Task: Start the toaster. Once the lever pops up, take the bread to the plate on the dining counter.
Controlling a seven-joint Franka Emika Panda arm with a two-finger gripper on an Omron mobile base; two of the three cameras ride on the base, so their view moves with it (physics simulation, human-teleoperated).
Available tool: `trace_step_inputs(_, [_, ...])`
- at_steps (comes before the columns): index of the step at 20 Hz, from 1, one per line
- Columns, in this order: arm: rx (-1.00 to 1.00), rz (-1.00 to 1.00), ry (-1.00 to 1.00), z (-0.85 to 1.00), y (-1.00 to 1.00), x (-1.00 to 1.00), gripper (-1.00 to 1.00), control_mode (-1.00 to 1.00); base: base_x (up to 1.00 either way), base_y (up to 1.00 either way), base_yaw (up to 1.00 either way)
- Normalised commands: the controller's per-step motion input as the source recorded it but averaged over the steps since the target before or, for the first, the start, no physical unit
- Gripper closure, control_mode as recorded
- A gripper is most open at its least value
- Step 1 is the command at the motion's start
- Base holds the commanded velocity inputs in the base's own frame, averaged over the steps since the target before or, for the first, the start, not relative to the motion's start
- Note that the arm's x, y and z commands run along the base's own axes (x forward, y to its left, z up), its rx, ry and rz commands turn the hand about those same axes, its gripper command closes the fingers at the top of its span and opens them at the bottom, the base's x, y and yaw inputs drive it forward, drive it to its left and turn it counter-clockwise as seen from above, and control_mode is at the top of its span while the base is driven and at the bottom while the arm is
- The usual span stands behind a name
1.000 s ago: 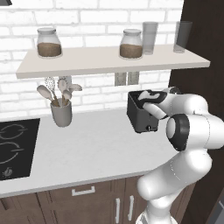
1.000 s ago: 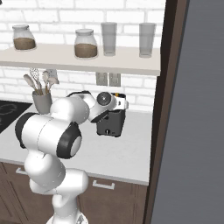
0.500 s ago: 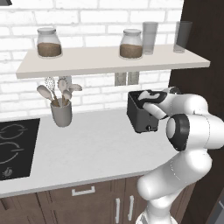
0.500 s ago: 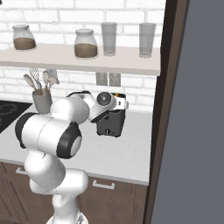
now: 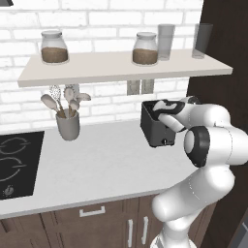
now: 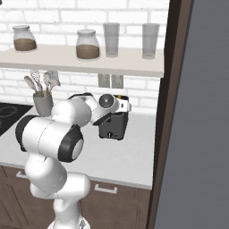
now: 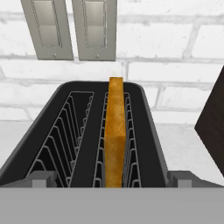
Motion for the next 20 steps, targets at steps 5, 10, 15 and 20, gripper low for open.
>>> trace_step_inputs(5, [0.0,0.0,0.0,0.0,0.0,0.06,-1.0,-1.0,0.0,0.0,0.0])
trace_step_inputs(10, [0.0,0.0,0.0,0.0,0.0,0.15,-1.0,-1.0,0.0,0.0,0.0])
trace_step_inputs(15, [0.0,0.0,0.0,0.0,0.0,0.15,-1.0,-1.0,0.0,0.0,0.0])
trace_step_inputs(20, [0.0,0.0,0.0,0.0,0.0,0.09,-1.0,-1.0,0.0,0.0,0.0])
